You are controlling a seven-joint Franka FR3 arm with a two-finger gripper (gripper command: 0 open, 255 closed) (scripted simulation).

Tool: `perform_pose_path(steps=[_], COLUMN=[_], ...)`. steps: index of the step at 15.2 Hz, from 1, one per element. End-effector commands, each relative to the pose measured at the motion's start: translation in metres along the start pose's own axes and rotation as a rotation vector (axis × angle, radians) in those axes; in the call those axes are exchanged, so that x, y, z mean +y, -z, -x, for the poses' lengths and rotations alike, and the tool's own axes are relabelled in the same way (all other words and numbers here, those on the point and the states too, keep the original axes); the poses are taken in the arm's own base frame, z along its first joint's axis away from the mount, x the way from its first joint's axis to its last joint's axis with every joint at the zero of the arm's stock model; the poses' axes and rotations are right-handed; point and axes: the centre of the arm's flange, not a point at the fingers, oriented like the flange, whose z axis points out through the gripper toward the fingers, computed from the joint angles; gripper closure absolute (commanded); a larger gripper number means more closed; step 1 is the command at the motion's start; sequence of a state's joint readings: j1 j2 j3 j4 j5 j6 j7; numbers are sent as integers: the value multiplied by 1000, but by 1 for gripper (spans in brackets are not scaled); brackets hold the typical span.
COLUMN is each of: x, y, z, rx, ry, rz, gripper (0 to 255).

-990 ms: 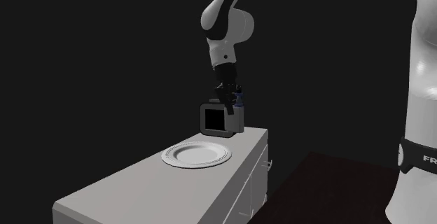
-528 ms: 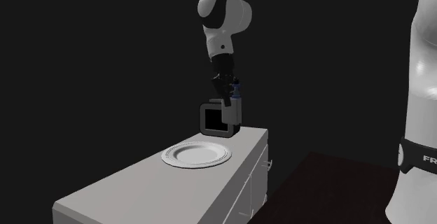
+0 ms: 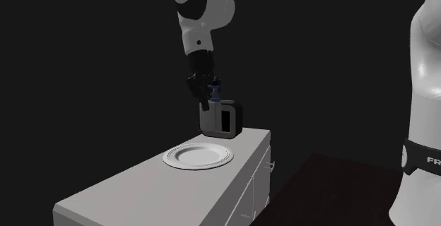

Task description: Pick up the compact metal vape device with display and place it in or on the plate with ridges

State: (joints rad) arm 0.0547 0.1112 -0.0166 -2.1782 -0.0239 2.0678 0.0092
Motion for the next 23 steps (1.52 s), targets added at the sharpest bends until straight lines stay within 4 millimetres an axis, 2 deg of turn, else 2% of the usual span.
perform_pose_path(steps=[1,2,15,23], x=[-26,-38,-40,-40], y=[4,5,-62,-63], z=[-6,-9,-24,-24], rx=[0,0,0,0], ry=[-1,-1,-1,-1], rz=[0,0,0,0], gripper=[255,255,255,255])
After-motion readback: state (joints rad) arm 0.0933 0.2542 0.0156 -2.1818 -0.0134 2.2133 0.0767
